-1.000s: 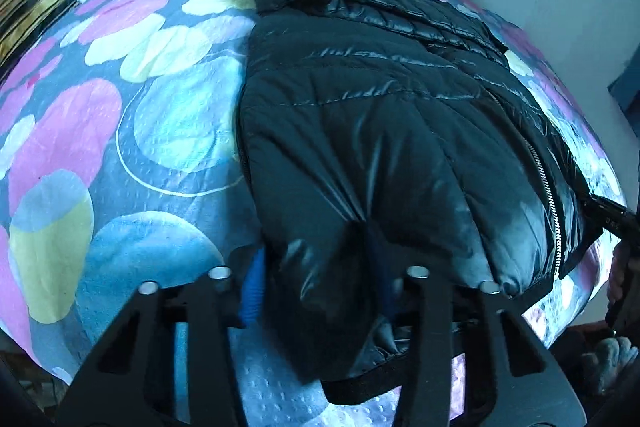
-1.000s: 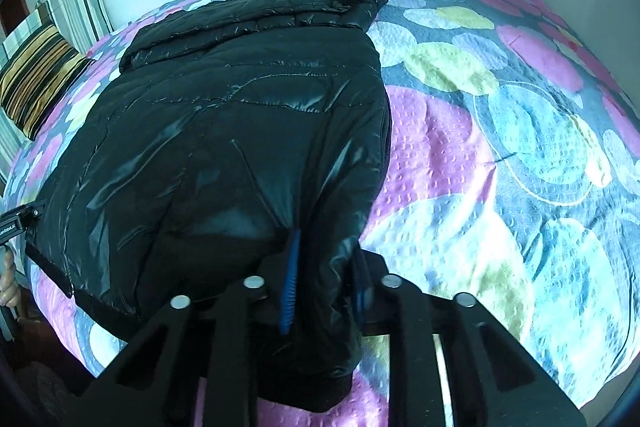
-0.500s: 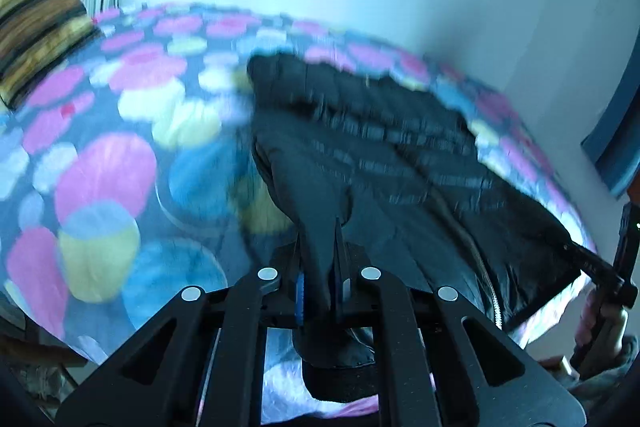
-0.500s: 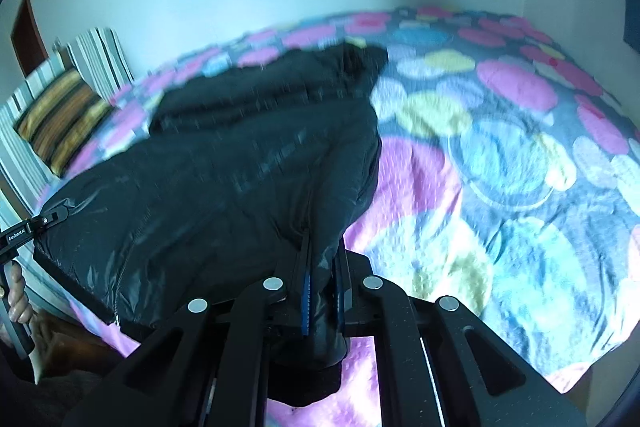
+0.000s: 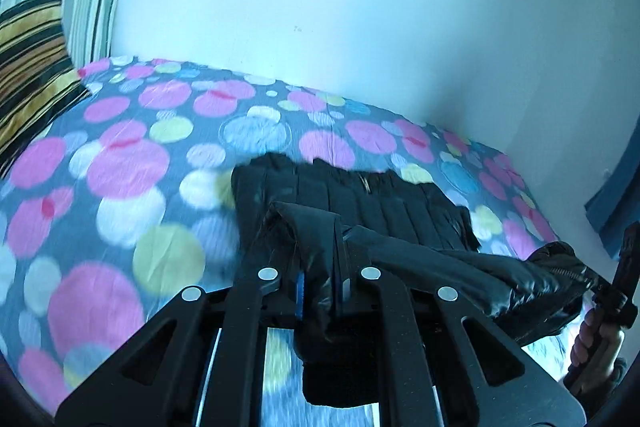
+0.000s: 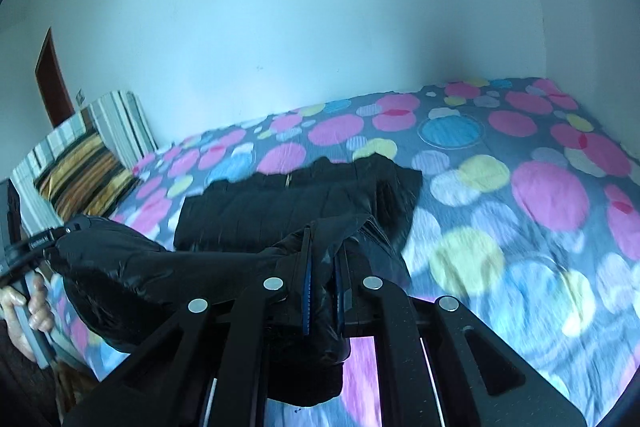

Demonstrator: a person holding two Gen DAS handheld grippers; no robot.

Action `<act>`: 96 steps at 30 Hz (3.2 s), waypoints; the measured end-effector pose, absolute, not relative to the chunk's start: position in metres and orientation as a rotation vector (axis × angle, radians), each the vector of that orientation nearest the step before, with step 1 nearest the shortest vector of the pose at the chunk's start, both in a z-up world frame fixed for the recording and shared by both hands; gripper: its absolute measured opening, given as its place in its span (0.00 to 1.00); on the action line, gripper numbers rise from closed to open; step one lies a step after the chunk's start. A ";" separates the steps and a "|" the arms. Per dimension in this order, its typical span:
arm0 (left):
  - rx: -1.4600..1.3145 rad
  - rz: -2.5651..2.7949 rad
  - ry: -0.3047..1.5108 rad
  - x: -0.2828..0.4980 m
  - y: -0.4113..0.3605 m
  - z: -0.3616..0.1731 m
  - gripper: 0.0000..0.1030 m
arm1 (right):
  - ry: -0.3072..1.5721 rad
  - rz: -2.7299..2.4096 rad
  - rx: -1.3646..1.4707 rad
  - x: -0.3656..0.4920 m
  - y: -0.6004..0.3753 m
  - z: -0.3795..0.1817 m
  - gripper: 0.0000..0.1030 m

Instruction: Fold large clothes

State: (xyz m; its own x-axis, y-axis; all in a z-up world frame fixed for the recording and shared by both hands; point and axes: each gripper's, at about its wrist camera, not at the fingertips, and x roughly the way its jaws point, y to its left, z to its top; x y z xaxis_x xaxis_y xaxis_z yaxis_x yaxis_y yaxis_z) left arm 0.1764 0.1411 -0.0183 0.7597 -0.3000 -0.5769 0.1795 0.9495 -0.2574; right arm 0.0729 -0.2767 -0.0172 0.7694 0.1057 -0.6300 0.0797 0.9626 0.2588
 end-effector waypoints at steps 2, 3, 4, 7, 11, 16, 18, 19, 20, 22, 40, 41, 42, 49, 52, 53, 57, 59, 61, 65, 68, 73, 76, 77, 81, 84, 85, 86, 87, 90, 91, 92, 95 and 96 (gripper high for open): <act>-0.174 -0.257 0.669 0.205 0.135 -0.020 0.09 | 0.702 0.018 0.315 0.099 -0.285 -0.021 0.08; -0.171 -0.255 0.679 0.218 0.133 -0.022 0.09 | 0.708 0.014 0.319 0.112 -0.289 -0.023 0.08; -0.175 -0.251 0.698 0.235 0.132 -0.027 0.09 | 0.712 0.005 0.320 0.123 -0.292 -0.027 0.08; -0.183 -0.237 0.757 0.279 0.128 -0.044 0.09 | 0.740 -0.008 0.349 0.161 -0.302 -0.040 0.08; -0.164 -0.209 0.831 0.327 0.124 -0.075 0.09 | 0.800 -0.031 0.378 0.210 -0.316 -0.069 0.08; -0.149 -0.182 0.891 0.361 0.120 -0.111 0.09 | 0.898 -0.061 0.391 0.256 -0.326 -0.116 0.08; -0.142 -0.178 0.906 0.370 0.119 -0.125 0.10 | 0.929 -0.068 0.402 0.266 -0.329 -0.132 0.08; -0.137 -0.176 0.909 0.373 0.118 -0.129 0.10 | 0.949 -0.073 0.404 0.271 -0.330 -0.143 0.08; -0.131 -0.173 0.910 0.375 0.117 -0.134 0.10 | 0.961 -0.077 0.402 0.274 -0.330 -0.151 0.08; -0.127 -0.172 0.914 0.379 0.116 -0.144 0.10 | 0.976 -0.078 0.398 0.280 -0.329 -0.162 0.08; -0.123 -0.156 0.928 0.383 0.114 -0.156 0.10 | 0.943 -0.013 0.513 0.267 -0.350 -0.154 0.23; -0.120 -0.158 0.927 0.382 0.114 -0.156 0.10 | 0.935 -0.006 0.523 0.263 -0.353 -0.150 0.24; -0.119 -0.154 0.928 0.383 0.114 -0.156 0.10 | 0.928 0.001 0.532 0.259 -0.356 -0.147 0.27; -0.119 -0.155 0.924 0.382 0.115 -0.150 0.12 | 0.826 -0.084 0.510 0.227 -0.381 -0.120 0.56; -0.164 -0.192 0.915 0.381 0.119 -0.138 0.26 | 0.827 -0.087 0.520 0.219 -0.388 -0.118 0.56; -0.200 -0.213 0.914 0.380 0.123 -0.133 0.35 | 0.831 -0.090 0.508 0.218 -0.387 -0.118 0.56; -0.277 -0.206 0.799 0.368 0.140 -0.103 0.84 | 0.839 -0.085 0.505 0.217 -0.384 -0.122 0.56; -0.272 -0.230 0.772 0.365 0.144 -0.091 0.84 | 0.841 -0.081 0.504 0.218 -0.380 -0.124 0.56; -0.231 -0.238 0.750 0.362 0.146 -0.081 0.85 | 0.841 -0.077 0.496 0.219 -0.376 -0.123 0.56; -0.110 -0.249 0.741 0.359 0.141 -0.080 0.85 | 0.838 -0.065 0.472 0.223 -0.368 -0.120 0.56; -0.083 -0.255 0.774 0.364 0.138 -0.089 0.85 | 0.833 -0.058 0.443 0.229 -0.364 -0.116 0.56; -0.069 -0.272 0.849 0.392 0.130 -0.107 0.85 | 0.869 -0.044 0.379 0.259 -0.361 -0.118 0.56; -0.031 -0.245 0.880 0.410 0.125 -0.117 0.85 | 0.888 -0.061 0.287 0.282 -0.358 -0.121 0.56; -0.017 -0.242 0.891 0.415 0.123 -0.120 0.85 | 0.901 -0.055 0.268 0.292 -0.357 -0.124 0.56; 0.056 -0.214 0.933 0.428 0.113 -0.134 0.60 | 0.969 0.003 0.272 0.319 -0.354 -0.140 0.53; 0.113 -0.175 0.968 0.435 0.109 -0.149 0.49 | 1.015 -0.004 0.204 0.334 -0.342 -0.152 0.29; 0.124 -0.162 0.969 0.436 0.108 -0.152 0.49 | 1.019 -0.008 0.172 0.336 -0.336 -0.154 0.26; 0.132 -0.151 0.965 0.437 0.107 -0.155 0.49 | 1.023 -0.014 0.145 0.339 -0.332 -0.156 0.25; 0.140 -0.133 0.962 0.438 0.108 -0.159 0.49 | 1.024 -0.025 0.125 0.341 -0.329 -0.158 0.23; 0.134 -0.100 0.963 0.442 0.110 -0.168 0.52 | 1.040 -0.045 0.090 0.352 -0.323 -0.168 0.22; 0.134 -0.091 0.961 0.443 0.110 -0.170 0.53 | 1.050 -0.047 0.082 0.355 -0.322 -0.173 0.22; 0.131 -0.082 0.959 0.445 0.110 -0.176 0.55 | 1.069 -0.048 0.076 0.360 -0.322 -0.180 0.22; 0.125 -0.063 0.967 0.450 0.108 -0.185 0.58 | 1.115 -0.045 0.094 0.371 -0.323 -0.202 0.23; 0.128 -0.059 0.970 0.452 0.108 -0.185 0.59 | 1.120 -0.046 0.100 0.374 -0.323 -0.204 0.24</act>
State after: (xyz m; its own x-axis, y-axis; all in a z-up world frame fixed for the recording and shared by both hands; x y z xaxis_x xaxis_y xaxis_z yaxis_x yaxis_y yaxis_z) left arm 0.4518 0.1075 -0.1851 0.5645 0.0076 -0.8254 0.1070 0.9909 0.0822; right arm 0.3738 -0.3226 -0.2042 0.4357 0.0137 -0.9000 0.0868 0.9946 0.0572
